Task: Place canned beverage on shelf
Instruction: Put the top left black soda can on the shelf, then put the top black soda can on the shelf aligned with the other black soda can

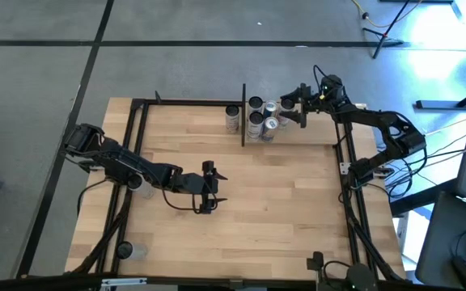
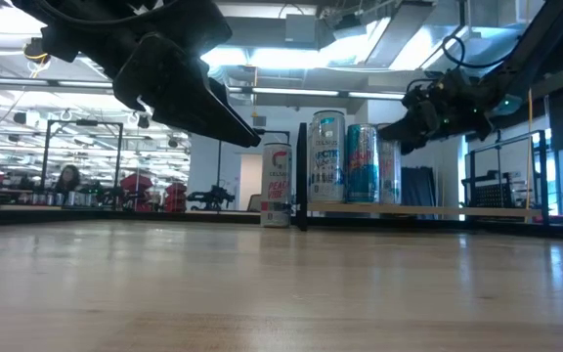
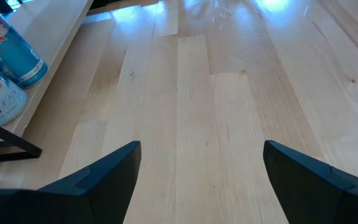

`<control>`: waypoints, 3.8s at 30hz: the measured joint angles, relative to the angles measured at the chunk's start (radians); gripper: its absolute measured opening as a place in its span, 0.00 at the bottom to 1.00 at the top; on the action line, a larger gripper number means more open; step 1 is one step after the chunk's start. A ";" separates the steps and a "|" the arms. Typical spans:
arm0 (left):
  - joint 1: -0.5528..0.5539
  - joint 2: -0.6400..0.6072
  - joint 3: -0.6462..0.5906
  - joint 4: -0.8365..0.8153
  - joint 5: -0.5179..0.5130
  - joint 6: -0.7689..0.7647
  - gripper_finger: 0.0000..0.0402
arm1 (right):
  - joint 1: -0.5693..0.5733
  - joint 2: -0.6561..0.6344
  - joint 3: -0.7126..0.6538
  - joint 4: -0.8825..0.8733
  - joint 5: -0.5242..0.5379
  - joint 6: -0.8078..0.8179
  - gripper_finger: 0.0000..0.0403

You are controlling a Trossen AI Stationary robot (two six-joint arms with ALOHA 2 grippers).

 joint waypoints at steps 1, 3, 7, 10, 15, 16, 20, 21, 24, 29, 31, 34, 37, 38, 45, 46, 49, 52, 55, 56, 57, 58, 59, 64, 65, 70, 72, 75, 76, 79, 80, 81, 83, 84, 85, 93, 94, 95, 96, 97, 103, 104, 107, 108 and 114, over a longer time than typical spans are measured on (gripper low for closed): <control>0.000 0.000 0.000 0.000 0.000 0.000 0.80 | 0.000 -0.008 0.000 0.000 -0.001 0.005 0.93; 0.000 0.000 0.000 0.000 0.000 0.000 0.80 | 0.007 -0.030 0.000 0.001 -0.007 0.018 0.95; 0.000 0.000 0.000 0.000 0.000 0.000 0.80 | 0.006 -0.106 0.002 -0.009 0.002 0.055 0.96; 0.000 0.000 0.000 0.000 0.000 0.000 0.80 | 0.006 -0.186 0.025 -0.041 0.018 0.095 0.96; 0.000 0.000 0.000 0.012 0.000 -0.025 0.80 | 0.028 -0.332 0.086 -0.168 0.094 0.154 0.96; 0.000 0.000 0.000 0.021 0.000 -0.025 0.80 | 0.047 -0.354 0.101 -0.203 0.123 0.155 0.96; 0.007 0.000 0.010 0.040 -0.073 -0.012 0.80 | 0.166 -0.432 0.135 -0.322 0.217 0.151 0.96; 0.012 -0.001 0.016 0.040 -0.108 -0.012 0.80 | 0.206 -0.448 0.135 -0.336 0.238 0.150 0.96; 0.032 -0.015 0.038 0.036 -0.197 -0.011 0.80 | 0.342 -0.478 0.119 -0.358 0.281 0.180 0.96; 0.113 -0.055 0.082 0.036 -0.230 0.005 0.80 | 0.579 -0.498 0.068 -0.352 0.300 0.207 0.96; 0.162 -0.067 0.100 0.031 -0.232 0.027 0.80 | 0.676 -0.497 0.041 -0.349 0.364 0.208 0.96; 0.251 -0.080 0.117 0.033 -0.219 0.069 0.80 | 0.824 -0.496 0.001 -0.345 0.512 0.189 0.96; 0.357 -0.079 0.124 0.064 -0.145 0.093 0.80 | 0.953 -0.496 -0.035 -0.343 0.663 0.164 0.96; 0.393 -0.079 0.124 0.073 -0.105 0.095 0.80 | 0.989 -0.496 -0.044 -0.344 0.705 0.157 0.96; 0.621 -0.068 0.124 0.110 0.131 0.078 0.80 | 1.154 -0.495 -0.070 -0.337 0.905 0.123 0.96; 0.646 -0.058 0.124 0.132 0.168 0.076 0.80 | 1.166 -0.495 -0.070 -0.336 0.922 0.123 0.96; 0.707 -0.015 0.124 0.193 0.255 0.076 0.80 | 1.185 -0.495 -0.070 -0.336 0.957 0.123 0.96; 0.755 0.031 0.123 0.232 0.295 0.076 0.80 | 1.186 -0.495 -0.070 -0.345 0.962 0.134 0.96; 0.788 0.073 0.123 0.285 0.327 0.075 0.80 | 1.186 -0.495 -0.069 -0.362 0.962 0.154 0.96; 0.795 0.086 0.123 0.304 0.345 0.075 0.80 | 1.186 -0.495 -0.069 -0.362 0.962 0.155 0.96; 0.802 0.101 0.123 0.324 0.358 0.075 0.80 | 1.186 -0.495 -0.069 -0.361 0.962 0.156 0.96; 0.806 0.112 0.123 0.336 0.373 0.075 0.80 | 1.186 -0.490 -0.069 -0.358 0.962 0.156 0.96; 0.810 0.125 0.123 0.347 0.388 0.075 0.80 | 1.186 -0.487 -0.069 -0.357 0.962 0.156 0.96; 0.815 0.172 0.123 0.382 0.409 0.076 0.80 | 1.184 -0.467 -0.068 -0.355 0.962 0.154 0.96; 0.815 0.178 0.123 0.387 0.398 0.076 0.80 | 1.184 -0.461 -0.068 -0.353 0.962 0.154 0.96; 0.816 0.205 0.123 0.398 0.404 0.077 0.80 | 1.184 -0.438 -0.068 -0.331 0.962 0.149 0.96; 0.816 0.215 0.123 0.400 0.405 0.078 0.80 | 1.184 -0.435 -0.068 -0.328 0.963 0.143 0.96; 0.816 0.216 0.122 0.387 0.403 0.078 0.74 | 1.184 -0.435 -0.068 -0.326 0.964 0.136 0.96; 0.816 0.214 0.122 0.394 0.412 0.077 0.70 | 1.184 -0.435 -0.068 -0.327 0.967 0.135 0.96; 0.816 0.209 0.122 0.395 0.443 0.077 0.58 | 1.184 -0.435 -0.068 -0.327 0.971 0.131 0.96; 0.815 0.209 0.122 0.395 0.442 0.078 0.54 | 1.184 -0.435 -0.068 -0.327 0.974 0.130 0.96; 0.813 0.209 0.122 0.394 0.442 0.077 0.50 | 1.184 -0.435 -0.068 -0.328 0.987 0.130 0.96; 0.813 0.207 0.122 0.390 0.442 0.080 0.46 | 1.184 -0.435 -0.068 -0.327 1.014 0.130 0.96; 0.811 0.203 0.122 0.383 0.442 0.081 0.46 | 1.184 -0.435 -0.068 -0.328 1.022 0.130 0.96; 0.807 0.193 0.122 0.365 0.442 0.082 0.46 | 1.184 -0.435 -0.068 -0.329 1.024 0.130 0.96; 0.679 -0.048 0.122 0.053 0.312 0.129 0.46 | 1.184 -0.435 -0.068 -0.336 1.023 0.134 0.96; 0.654 -0.082 0.122 0.007 0.302 0.127 0.46 | 1.184 -0.435 -0.068 -0.335 1.024 0.141 0.96; 0.624 -0.113 0.122 -0.030 0.286 0.125 0.46 | 1.184 -0.435 -0.068 -0.335 1.028 0.157 0.96; 0.592 -0.142 0.122 -0.065 0.273 0.119 0.46 | 1.184 -0.435 -0.068 -0.335 1.037 0.176 0.96; 0.557 -0.168 0.121 -0.098 0.265 0.106 0.46 | 1.184 -0.435 -0.068 -0.335 1.049 0.198 0.96; 0.352 -0.204 0.122 -0.072 0.249 0.071 0.47 | 1.184 -0.436 -0.068 -0.359 1.085 0.274 0.96; 0.321 -0.193 0.122 -0.057 0.244 0.069 0.47 | 1.184 -0.436 -0.068 -0.377 1.088 0.294 0.96; 0.241 -0.148 0.122 0.029 0.229 0.047 0.48 | 1.184 -0.443 -0.068 -0.454 1.092 0.350 0.96; 0.221 -0.128 0.122 0.067 0.223 0.039 0.48 | 1.184 -0.447 -0.068 -0.482 1.093 0.369 0.96; 0.175 0.028 0.166 0.229 0.200 -0.025 0.48 | 1.237 -0.452 -0.069 -0.559 1.165 0.399 0.96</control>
